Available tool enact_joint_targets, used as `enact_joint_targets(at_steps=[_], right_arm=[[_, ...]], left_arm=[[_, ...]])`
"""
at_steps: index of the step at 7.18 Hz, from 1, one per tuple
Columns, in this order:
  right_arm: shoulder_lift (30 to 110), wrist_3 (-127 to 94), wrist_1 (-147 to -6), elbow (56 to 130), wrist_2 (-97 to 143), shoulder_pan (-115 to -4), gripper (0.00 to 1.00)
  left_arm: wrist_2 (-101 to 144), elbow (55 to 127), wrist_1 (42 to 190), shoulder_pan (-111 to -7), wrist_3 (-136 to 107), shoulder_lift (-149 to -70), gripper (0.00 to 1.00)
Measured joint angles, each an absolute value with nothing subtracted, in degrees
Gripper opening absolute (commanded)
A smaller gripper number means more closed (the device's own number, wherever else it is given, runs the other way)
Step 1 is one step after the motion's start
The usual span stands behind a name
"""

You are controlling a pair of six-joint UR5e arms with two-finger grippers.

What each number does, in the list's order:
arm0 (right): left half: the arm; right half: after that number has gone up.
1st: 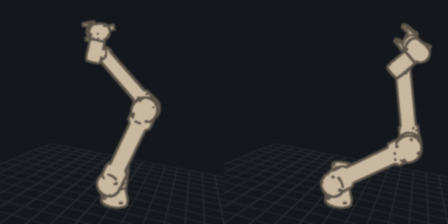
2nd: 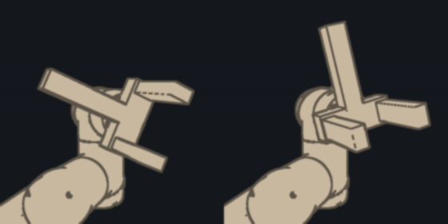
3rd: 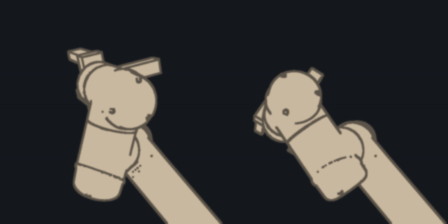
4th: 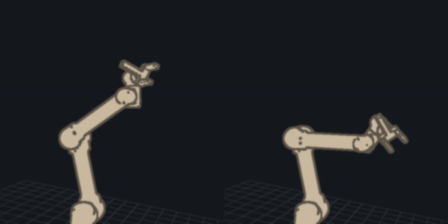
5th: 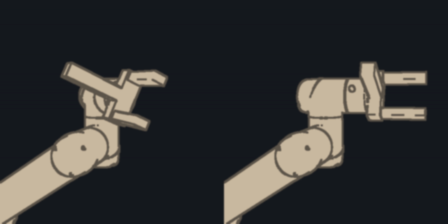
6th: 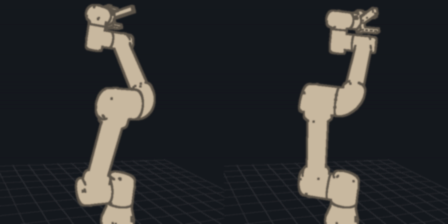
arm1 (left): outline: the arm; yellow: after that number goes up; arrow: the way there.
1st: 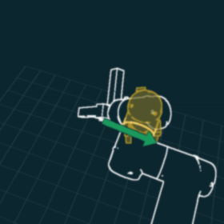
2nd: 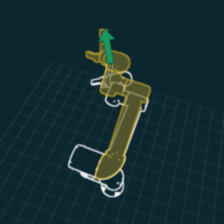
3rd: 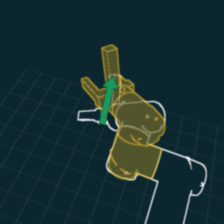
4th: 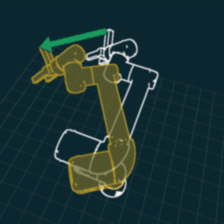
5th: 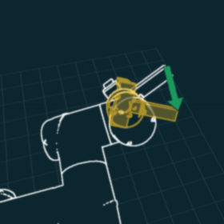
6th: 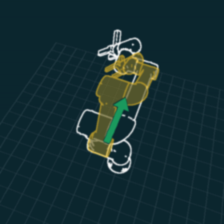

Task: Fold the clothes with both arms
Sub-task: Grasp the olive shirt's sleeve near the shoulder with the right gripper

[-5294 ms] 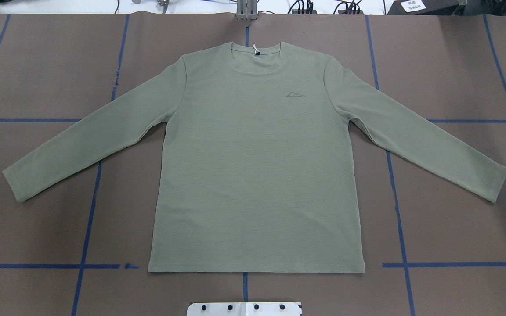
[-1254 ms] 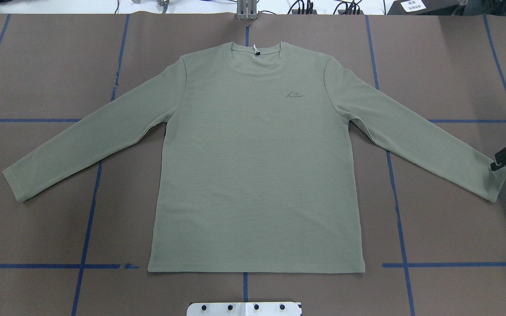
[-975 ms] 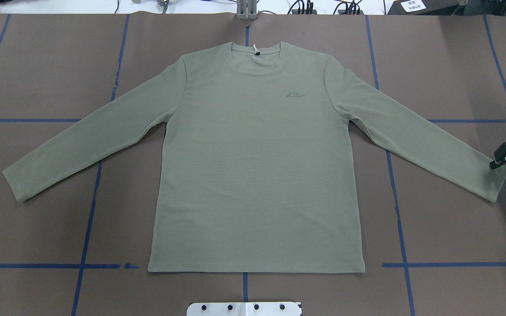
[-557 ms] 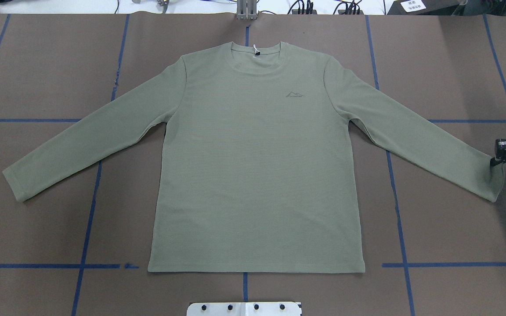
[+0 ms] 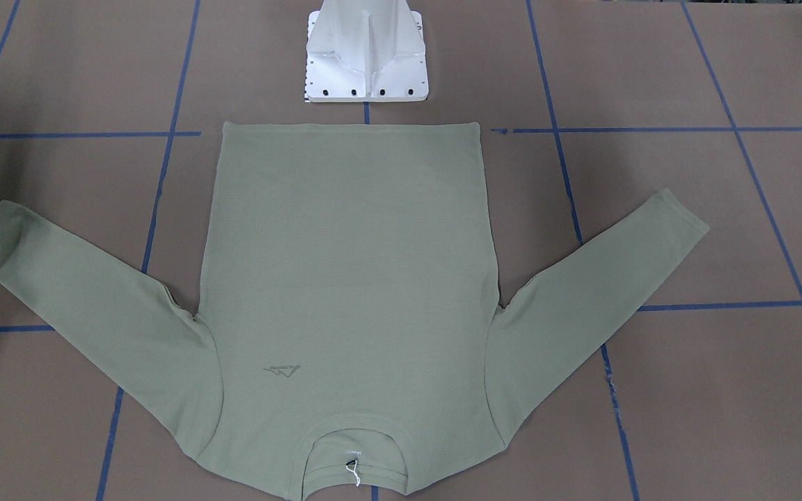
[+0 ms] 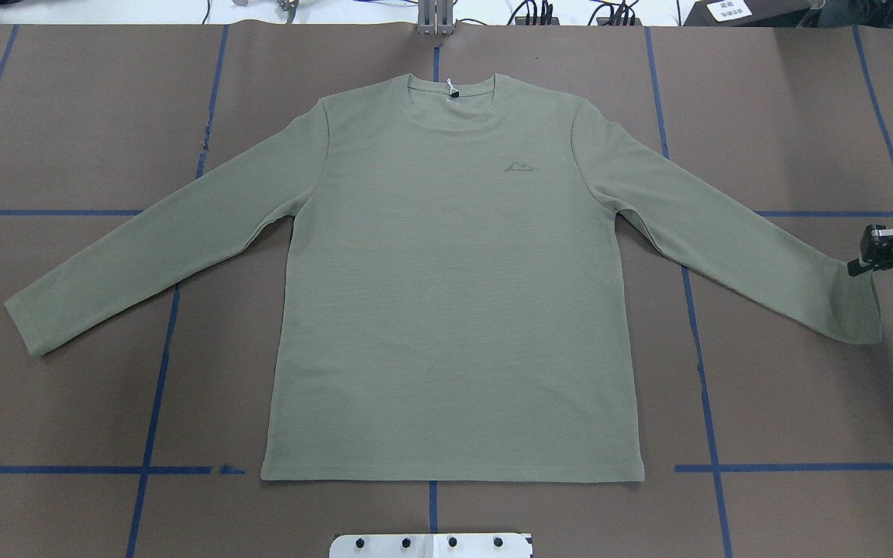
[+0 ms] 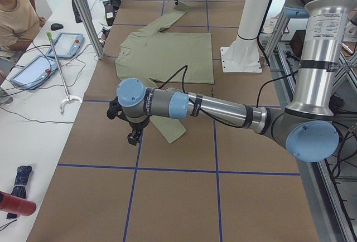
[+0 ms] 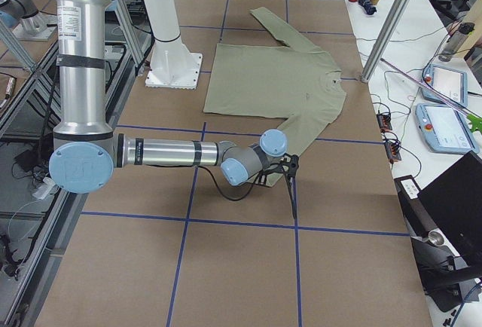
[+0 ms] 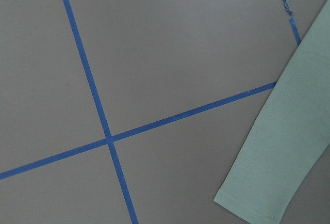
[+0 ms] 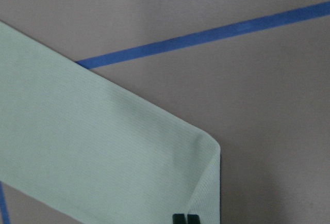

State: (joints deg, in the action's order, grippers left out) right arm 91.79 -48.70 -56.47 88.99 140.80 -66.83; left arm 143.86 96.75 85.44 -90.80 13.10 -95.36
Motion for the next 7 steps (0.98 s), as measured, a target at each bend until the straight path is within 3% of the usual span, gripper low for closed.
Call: enact_joint_targets(at_steps=[3,7], right_arm=[[84.43,-63.64,-56.55,95.07,141.07,-62.25,0.00],[59.57,-82.10,-67.93,95.71,131.36,-51.07,0.00]], left_arm=[[143.94,96.70,85.45,-90.79,13.04,-95.36,1.00],[144.14,96.30,85.52,-90.79,12.77,-95.36,1.00]])
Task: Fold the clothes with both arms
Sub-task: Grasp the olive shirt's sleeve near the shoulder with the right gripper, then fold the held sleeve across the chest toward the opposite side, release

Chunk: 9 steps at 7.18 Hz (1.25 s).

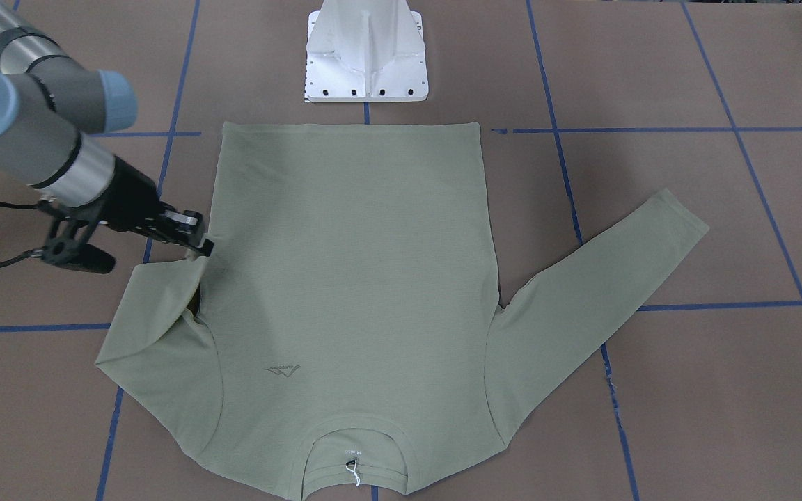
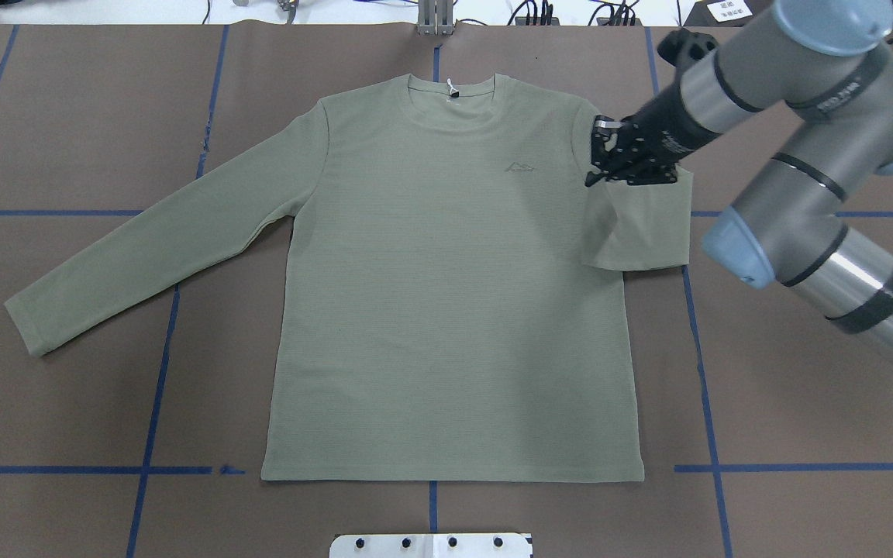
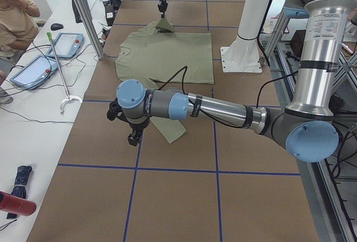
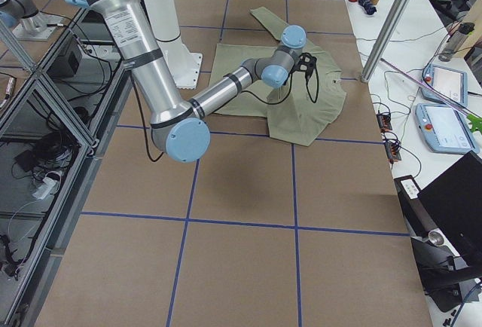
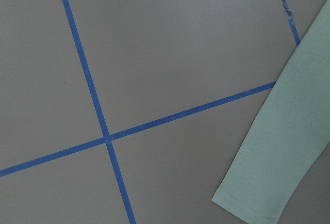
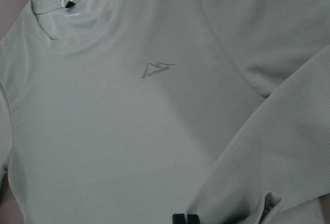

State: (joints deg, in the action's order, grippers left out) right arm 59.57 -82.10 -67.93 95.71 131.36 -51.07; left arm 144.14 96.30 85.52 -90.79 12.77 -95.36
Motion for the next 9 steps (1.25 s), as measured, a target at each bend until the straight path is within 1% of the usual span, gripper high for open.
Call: enact_joint_targets(at_steps=[2,3,5,7,8,9], right_arm=[[49.12,-84.76,-71.45,93.52,124.52,-45.86,0.00],[43.97,-84.97,-72.00,90.14,121.48,-42.52,0.00],[37.16,-83.86,-71.82,82.65,113.59,-36.14,0.00],[31.88,-81.38,-71.48,76.23,110.58,-32.54,0.00],[30.51,-80.90,-71.26,74.43,108.45,-31.42,0.18],[29.50,-80.89,-70.08,72.17,106.04,-30.78,0.62]], left_arm=[[144.14,96.16,85.48,-90.79,12.75,-95.36,1.00],[144.14,96.18,85.50,-90.79,12.74,-95.36,0.99],[144.20,96.30,85.52,-90.79,12.74,-95.42,1.00],[144.17,96.37,85.54,-90.79,12.76,-95.44,1.00],[144.17,96.31,85.58,-90.79,12.80,-95.45,1.00],[144.20,96.28,85.60,-90.79,12.80,-95.45,1.00]])
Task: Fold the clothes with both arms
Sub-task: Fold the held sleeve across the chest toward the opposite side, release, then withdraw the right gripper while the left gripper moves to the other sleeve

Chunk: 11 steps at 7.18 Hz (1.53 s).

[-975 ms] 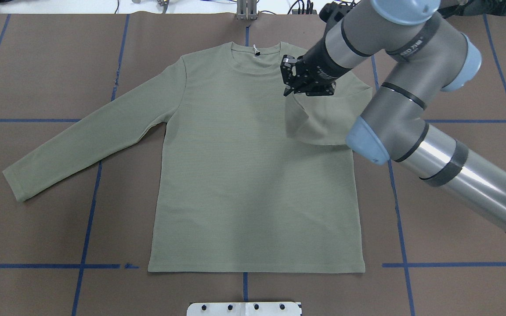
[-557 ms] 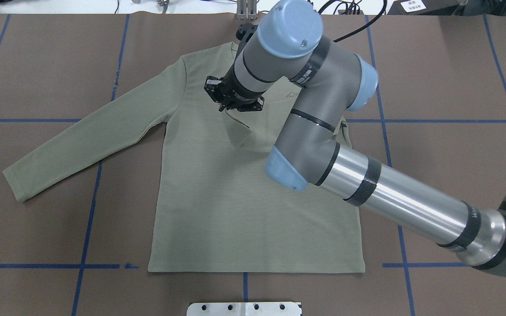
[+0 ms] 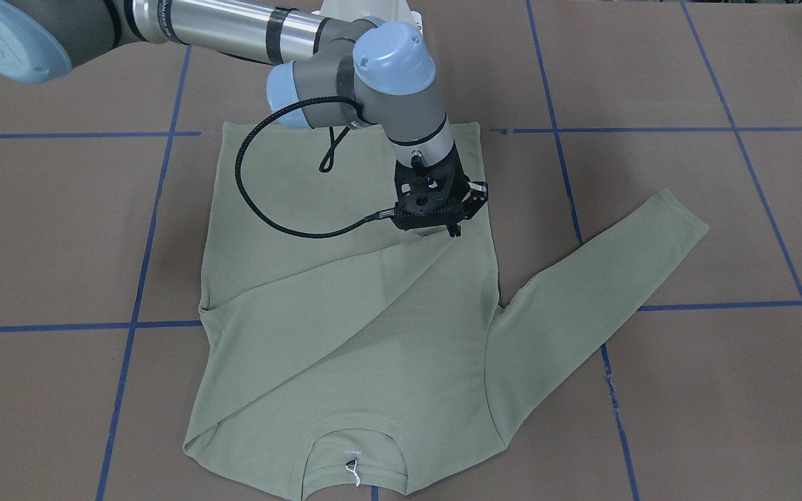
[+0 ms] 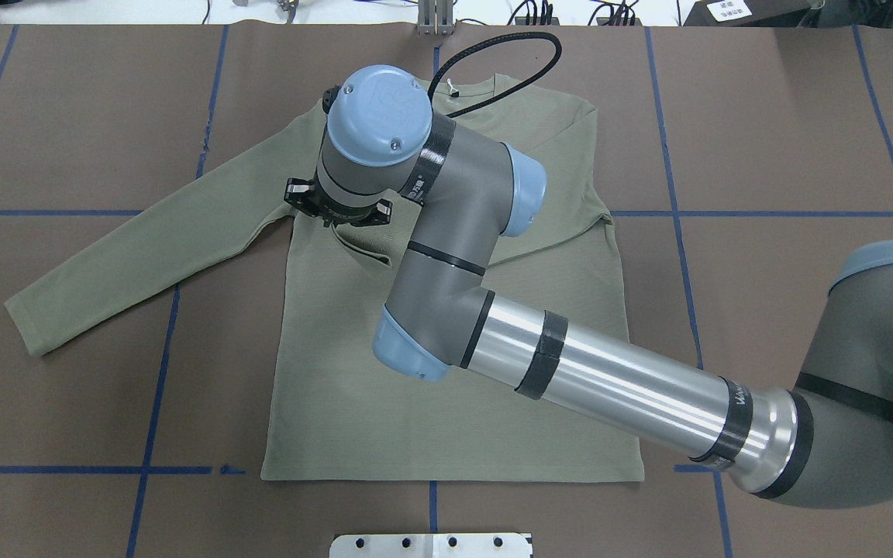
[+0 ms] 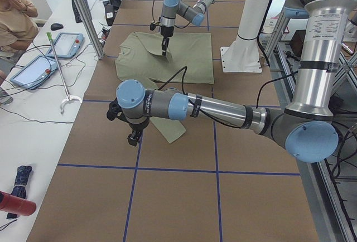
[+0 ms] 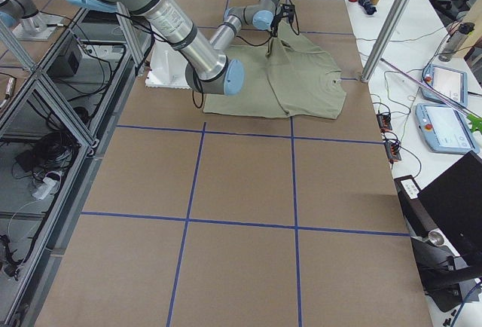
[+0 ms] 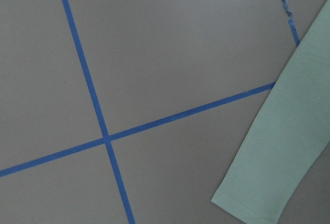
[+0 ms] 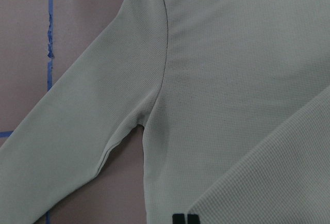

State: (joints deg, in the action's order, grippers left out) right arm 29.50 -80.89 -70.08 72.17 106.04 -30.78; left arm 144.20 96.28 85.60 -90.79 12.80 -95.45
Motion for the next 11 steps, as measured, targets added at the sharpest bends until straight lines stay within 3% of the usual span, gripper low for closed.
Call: enact_joint_targets(at_steps=[1,3,5,9,11], right_arm=[[28.53,-81.26,-67.81,69.08,103.74,-30.55,0.99],[23.95,-82.95,-64.95,60.78,100.25,-30.45,1.00],[22.99,-85.88,-64.44,59.50,100.33,-31.26,1.00],[45.09,-85.67,-64.80,80.15,117.55,-44.83,1.00],[55.91,-79.78,-64.33,86.53,125.67,-53.07,1.00]], left_arm=[[144.22,96.29,85.58,-90.79,12.77,-95.45,1.00],[145.44,96.37,85.61,-90.61,12.73,-95.54,1.00],[147.93,96.17,86.75,-89.38,12.59,-95.60,1.00],[146.90,92.79,101.80,-78.50,-3.89,-94.19,0.99],[146.17,88.34,109.51,-73.54,-12.22,-92.67,0.97]])
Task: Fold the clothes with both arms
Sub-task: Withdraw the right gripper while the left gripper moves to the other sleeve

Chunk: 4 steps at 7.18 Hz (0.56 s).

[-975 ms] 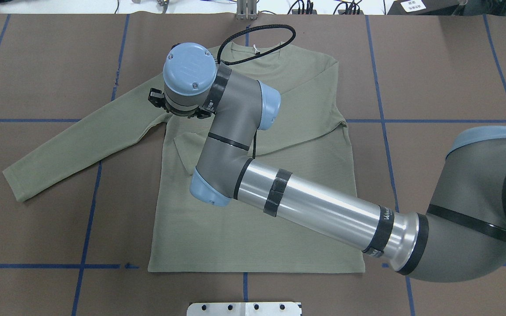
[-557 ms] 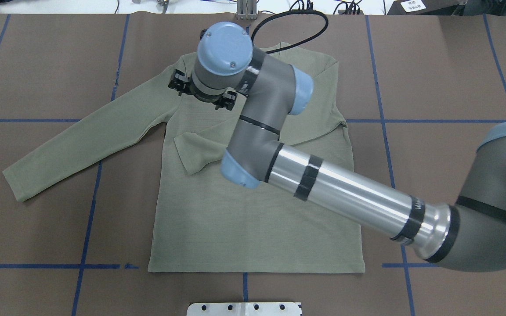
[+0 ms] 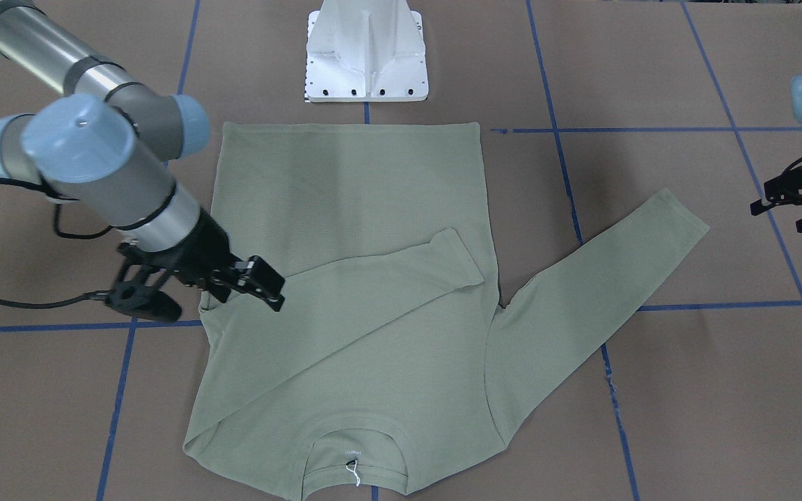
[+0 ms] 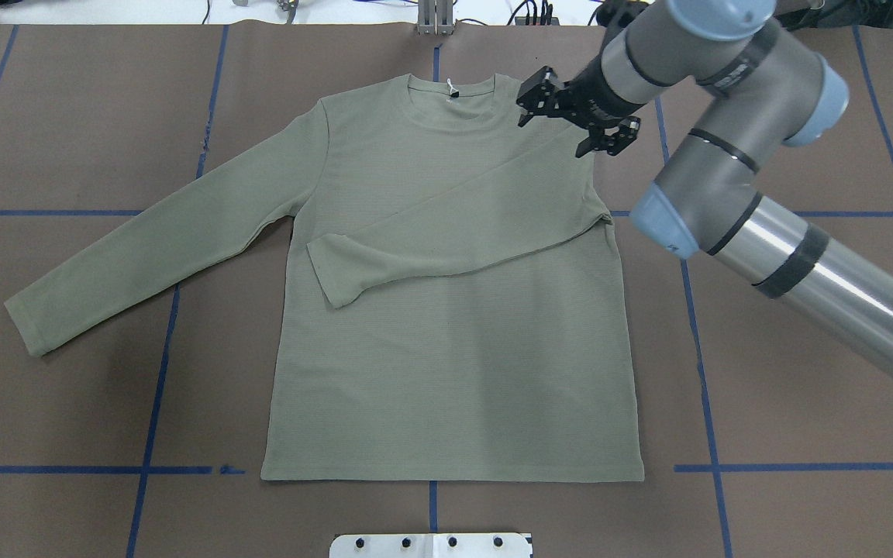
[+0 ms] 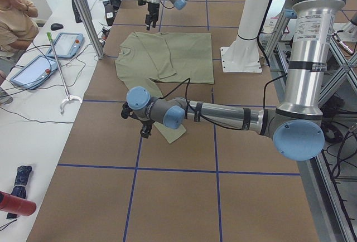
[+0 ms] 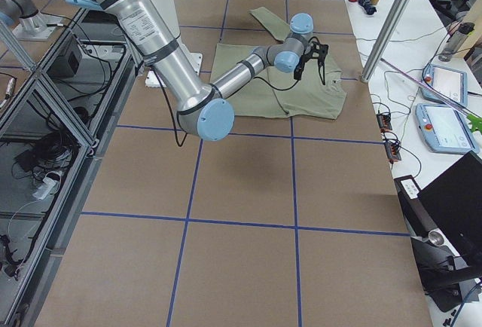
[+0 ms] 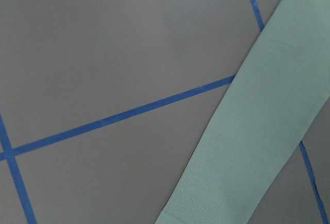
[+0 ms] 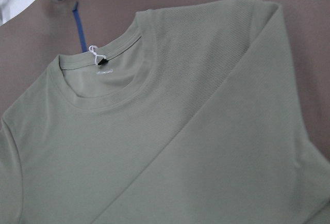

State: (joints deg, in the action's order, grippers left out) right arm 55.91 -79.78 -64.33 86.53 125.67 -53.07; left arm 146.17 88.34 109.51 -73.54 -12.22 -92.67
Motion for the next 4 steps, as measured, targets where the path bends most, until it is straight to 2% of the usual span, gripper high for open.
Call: enact_joint_targets(at_steps=[2,3,4], right_arm=[[61.97,-73.16,-64.09,88.37,129.84,-58.24,1.00],[63.08,-72.12,-64.06,88.55,130.29,-58.98,1.00],[63.76,-71.74,-63.99,88.76,130.37,-59.21,1.00]], left_arm=[[145.74,86.29,113.38,-68.43,-17.48,-92.24,0.92],[145.30,85.44,113.93,-66.74,-18.35,-92.16,0.87],[144.51,84.53,114.28,-65.75,-18.78,-92.15,0.87]])
